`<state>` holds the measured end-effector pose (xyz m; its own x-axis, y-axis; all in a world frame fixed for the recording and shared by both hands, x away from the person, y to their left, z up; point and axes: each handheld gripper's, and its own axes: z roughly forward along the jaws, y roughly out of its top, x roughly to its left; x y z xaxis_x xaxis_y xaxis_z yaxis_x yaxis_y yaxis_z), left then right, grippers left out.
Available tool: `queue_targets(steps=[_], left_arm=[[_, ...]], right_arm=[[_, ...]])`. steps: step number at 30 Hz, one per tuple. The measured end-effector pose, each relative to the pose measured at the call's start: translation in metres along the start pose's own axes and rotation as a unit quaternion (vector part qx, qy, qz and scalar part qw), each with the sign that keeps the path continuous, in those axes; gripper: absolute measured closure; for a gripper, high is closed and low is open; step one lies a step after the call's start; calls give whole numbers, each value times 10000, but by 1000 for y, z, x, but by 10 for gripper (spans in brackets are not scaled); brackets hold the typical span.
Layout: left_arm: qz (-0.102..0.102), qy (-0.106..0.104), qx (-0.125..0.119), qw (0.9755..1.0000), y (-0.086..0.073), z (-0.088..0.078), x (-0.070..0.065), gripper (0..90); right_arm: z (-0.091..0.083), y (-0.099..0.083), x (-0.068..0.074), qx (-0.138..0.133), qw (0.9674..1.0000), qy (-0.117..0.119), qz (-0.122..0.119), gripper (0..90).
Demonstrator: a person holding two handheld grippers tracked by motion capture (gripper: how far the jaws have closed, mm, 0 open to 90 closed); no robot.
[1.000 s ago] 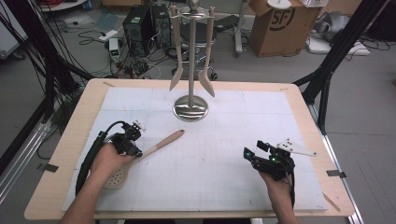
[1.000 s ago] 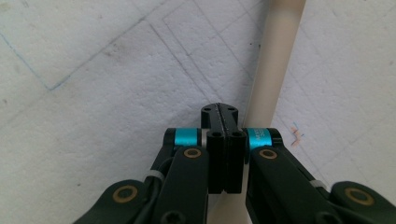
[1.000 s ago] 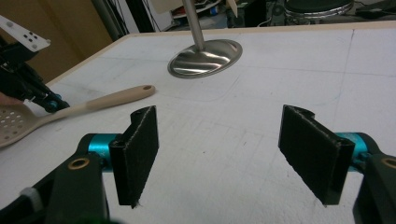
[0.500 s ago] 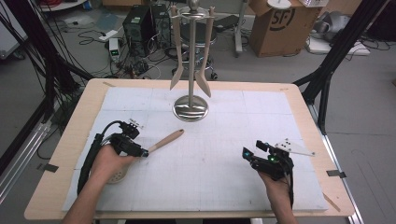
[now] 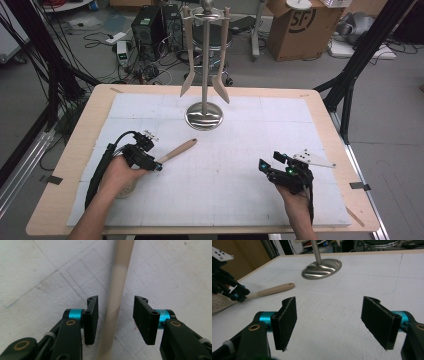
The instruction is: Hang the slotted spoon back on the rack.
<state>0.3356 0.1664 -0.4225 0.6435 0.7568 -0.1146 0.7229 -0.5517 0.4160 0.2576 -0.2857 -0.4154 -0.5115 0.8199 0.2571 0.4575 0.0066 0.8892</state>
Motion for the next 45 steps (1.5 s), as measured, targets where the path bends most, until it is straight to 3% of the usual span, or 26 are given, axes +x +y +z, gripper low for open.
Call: queue_targets(steps=[1,4,7,15,20,26,29,31,33,35,38,40,42,45], left_arm=[[58,-25,61,10000,0,3,-2,563],[227,177,66,9996,0,8,-6,592],[254,187,-3,9995,-2,8,-4,636],[275,210,-545,9979,-18,8,-3,675],[216,220,-582,9978,-19,8,-2,718],[370,331,-618,9969,-20,8,-5,747],[231,243,-827,9960,-25,7,-1,752],[149,303,-962,9948,-25,3,1,760],[79,157,-1059,9942,-25,0,5,779],[-63,-55,-1373,9905,-25,-5,6,784],[-74,-85,-1802,9836,-23,-9,5,784],[-165,-149,-2190,9755,-22,-7,1,784],[-90,-84,-2280,9736,-20,-3,-4,784],[-13,16,-2227,9749,-18,8,-10,783]], right_arm=[[0,0,0,12,10000,3,12,280],[0,-1,0,14,10000,6,22,280],[0,-2,-1,6,10000,12,10,280],[2,-2,2,68,10000,51,5,280],[2,-2,4,70,10000,67,-6,280],[2,-3,4,79,9999,65,11,280],[1,-3,4,50,10000,54,-30,280],[1,-2,3,23,10000,62,-24,281],[0,-2,2,15,10000,62,32,281],[0,-2,1,16,10000,58,13,281],[1,-2,0,44,10000,35,58,281],[2,-2,0,40,10000,48,19,281],[2,-2,0,45,10000,47,39,281],[1,-2,0,24,10000,38,41,281]])
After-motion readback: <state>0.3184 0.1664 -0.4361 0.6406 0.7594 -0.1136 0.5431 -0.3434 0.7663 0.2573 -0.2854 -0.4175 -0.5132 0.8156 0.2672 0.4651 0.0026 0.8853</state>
